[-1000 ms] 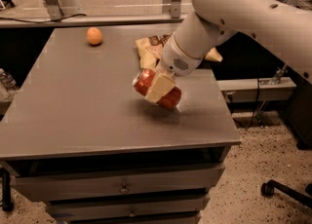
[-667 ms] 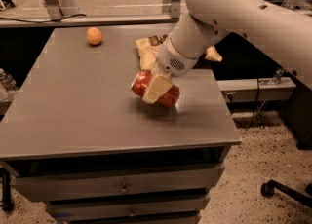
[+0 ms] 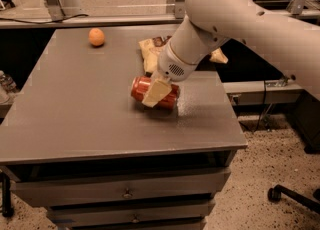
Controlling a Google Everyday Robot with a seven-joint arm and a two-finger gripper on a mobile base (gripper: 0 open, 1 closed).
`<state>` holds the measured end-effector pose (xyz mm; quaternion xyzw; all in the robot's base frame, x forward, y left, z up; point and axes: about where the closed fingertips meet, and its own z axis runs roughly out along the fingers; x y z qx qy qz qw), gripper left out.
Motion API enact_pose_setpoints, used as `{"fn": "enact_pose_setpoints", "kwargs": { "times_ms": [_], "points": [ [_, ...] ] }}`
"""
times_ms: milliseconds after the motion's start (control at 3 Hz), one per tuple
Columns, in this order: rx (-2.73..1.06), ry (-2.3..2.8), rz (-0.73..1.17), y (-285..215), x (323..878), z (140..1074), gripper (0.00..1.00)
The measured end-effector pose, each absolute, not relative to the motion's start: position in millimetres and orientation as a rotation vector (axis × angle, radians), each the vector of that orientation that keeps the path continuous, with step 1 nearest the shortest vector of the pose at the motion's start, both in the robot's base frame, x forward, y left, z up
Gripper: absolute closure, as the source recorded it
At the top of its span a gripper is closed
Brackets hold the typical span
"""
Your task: Knock coke can over
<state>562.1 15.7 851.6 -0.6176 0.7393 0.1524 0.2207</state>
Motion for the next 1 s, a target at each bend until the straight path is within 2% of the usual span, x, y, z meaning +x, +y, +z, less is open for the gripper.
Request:
{"fn": "enact_pose_setpoints", "kwargs": {
  "times_ms": [333,667,1000],
  "points": [
    [-1.704,2.04,0.426,18.2,562.9,850.5,0.12],
    [-1.705,2.039,0.43,19.2,562.2,849.4,0.0],
    [-1.706,2.039,0.431,19.3,562.0,849.1,0.0]
  ]
}}
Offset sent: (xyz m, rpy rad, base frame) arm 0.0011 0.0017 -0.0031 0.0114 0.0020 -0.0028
